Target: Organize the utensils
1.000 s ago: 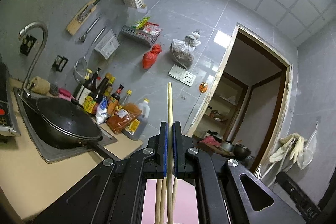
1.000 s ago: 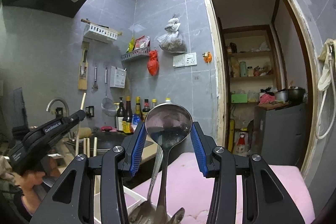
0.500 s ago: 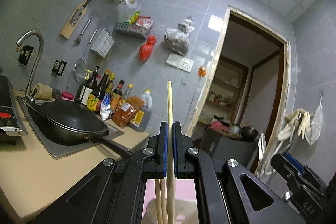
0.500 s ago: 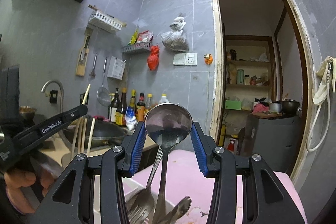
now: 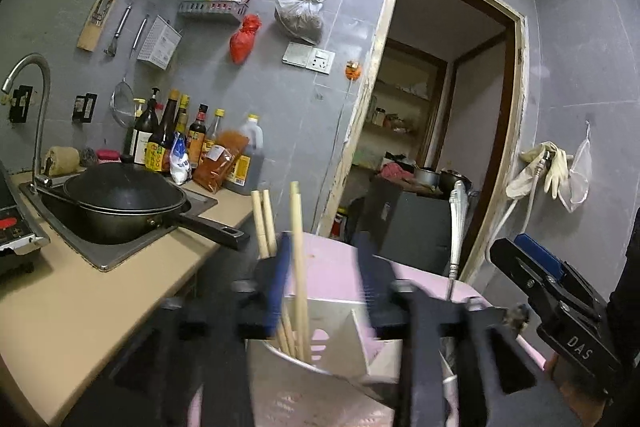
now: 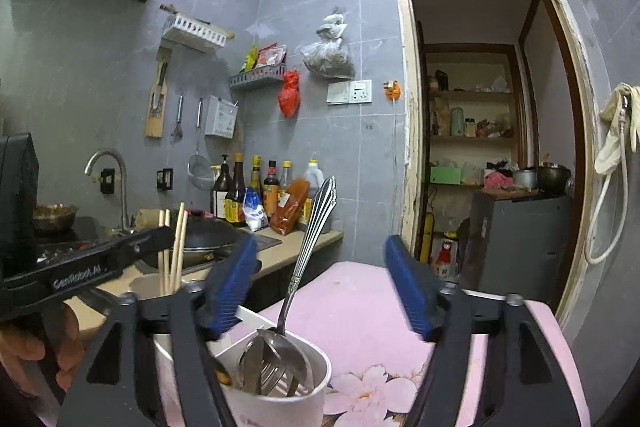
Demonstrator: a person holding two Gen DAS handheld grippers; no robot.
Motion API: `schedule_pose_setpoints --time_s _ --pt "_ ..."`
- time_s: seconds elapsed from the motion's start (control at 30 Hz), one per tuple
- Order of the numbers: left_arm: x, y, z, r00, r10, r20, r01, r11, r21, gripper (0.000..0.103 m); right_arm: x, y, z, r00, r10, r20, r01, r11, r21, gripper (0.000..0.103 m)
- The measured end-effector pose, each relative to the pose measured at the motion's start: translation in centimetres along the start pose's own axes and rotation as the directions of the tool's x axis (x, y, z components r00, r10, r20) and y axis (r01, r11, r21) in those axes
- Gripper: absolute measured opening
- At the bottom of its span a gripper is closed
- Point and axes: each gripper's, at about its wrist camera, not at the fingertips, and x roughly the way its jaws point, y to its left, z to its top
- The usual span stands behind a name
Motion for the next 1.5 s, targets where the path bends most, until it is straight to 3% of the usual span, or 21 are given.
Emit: schedule_pose_setpoints --time_s 0.13,0.2,0.27,0.37,0.47,0.63,1.03,1.5 --pt "-0.9 -1.2 0.9 1.0 0.023 -0.012 -0.023 0.999 0.03 0.036 -1.3 -0.5 0.7 1.0 -0.018 0.003 0.018 0.999 0.034 0.079" --pt "-1.4 -1.7 1.2 0.999 0.03 -0.025 -0.029 0.999 0.037 0.043 -2.0 -0.8 1.0 1.0 -0.029 0.003 0.029 0.998 0.047 0.085" --pt "-2.1 -2.3 1.4 0.998 0.049 -0.03 -0.048 0.998 0.039 0.057 -2.9 -1.1 1.1 0.999 -0.043 0.001 0.043 0.997 0.057 0.09" --pt "-3.3 -3.0 1.4 0.998 0.051 -0.043 -0.049 0.998 0.043 0.063 -4.4 -1.6 1.3 0.998 -0.062 -0.015 0.063 0.995 0.073 0.099" --pt "-4.4 -4.1 1.0 0.995 0.068 -0.068 -0.063 0.996 0.068 0.077 -6.1 -1.9 1.2 0.996 -0.08 -0.025 0.082 0.993 0.081 0.103" --pt "-6.3 -5.7 -0.6 0.992 0.073 -0.106 -0.061 0.992 0.112 0.089 -9.1 -2.3 0.5 0.992 -0.106 -0.064 0.111 0.991 0.081 0.103" --pt "-9.5 -7.6 -5.8 0.977 0.067 -0.201 -0.042 0.991 0.127 0.093 -15.1 -2.7 -2.3 0.969 -0.19 -0.155 0.205 0.975 0.083 0.103" --pt "-12.2 -8.0 -8.7 0.98 0.1 -0.174 -0.075 0.987 0.143 0.093 -18.3 -1.8 -5.1 0.947 -0.265 -0.185 0.278 0.959 0.053 0.103"
